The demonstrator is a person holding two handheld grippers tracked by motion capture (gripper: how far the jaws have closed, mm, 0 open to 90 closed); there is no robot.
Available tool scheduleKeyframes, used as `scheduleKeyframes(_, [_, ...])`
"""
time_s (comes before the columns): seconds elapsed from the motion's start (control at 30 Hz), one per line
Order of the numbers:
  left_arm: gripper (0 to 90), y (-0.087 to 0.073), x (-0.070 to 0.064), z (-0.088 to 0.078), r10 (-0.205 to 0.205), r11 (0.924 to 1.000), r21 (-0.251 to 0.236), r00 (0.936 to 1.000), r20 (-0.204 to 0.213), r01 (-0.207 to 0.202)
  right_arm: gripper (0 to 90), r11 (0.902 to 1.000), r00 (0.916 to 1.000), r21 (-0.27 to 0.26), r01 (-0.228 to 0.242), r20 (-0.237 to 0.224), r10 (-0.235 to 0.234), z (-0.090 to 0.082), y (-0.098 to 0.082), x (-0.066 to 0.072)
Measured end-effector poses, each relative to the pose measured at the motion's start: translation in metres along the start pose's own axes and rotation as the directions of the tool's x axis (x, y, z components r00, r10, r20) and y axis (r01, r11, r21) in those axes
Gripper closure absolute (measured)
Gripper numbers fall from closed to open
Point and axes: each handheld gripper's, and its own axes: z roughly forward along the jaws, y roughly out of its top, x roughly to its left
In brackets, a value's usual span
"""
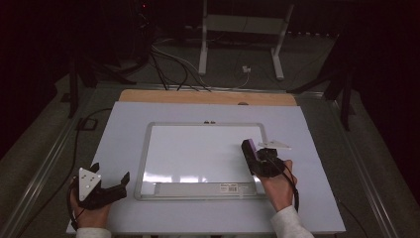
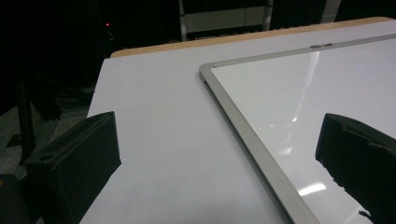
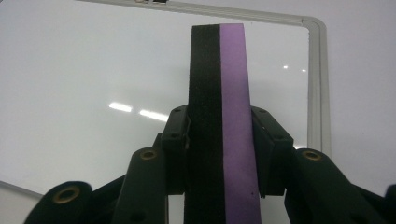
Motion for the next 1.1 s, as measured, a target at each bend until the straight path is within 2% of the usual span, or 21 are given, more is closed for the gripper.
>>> scheduleKeyframes(0.67, [0.6, 0.0, -0.001, -0.001, 0.005, 1.0, 0.0, 1.0, -0.003, -0.005, 63.0, 0.9985, 0.9973, -0.001, -0.055, 0.049, 0.055, -0.013, -0.019, -0.011])
scheduleKeyframes(1.1, [0.6, 0.0, -0.001, 0.0, 0.007, 1.0, 0.003, 1.0, -0.002, -0.007, 63.1, 0.9967, 0.9939, 0.019, -0.079, 0.078, 0.078, -0.016, -0.033, -0.016])
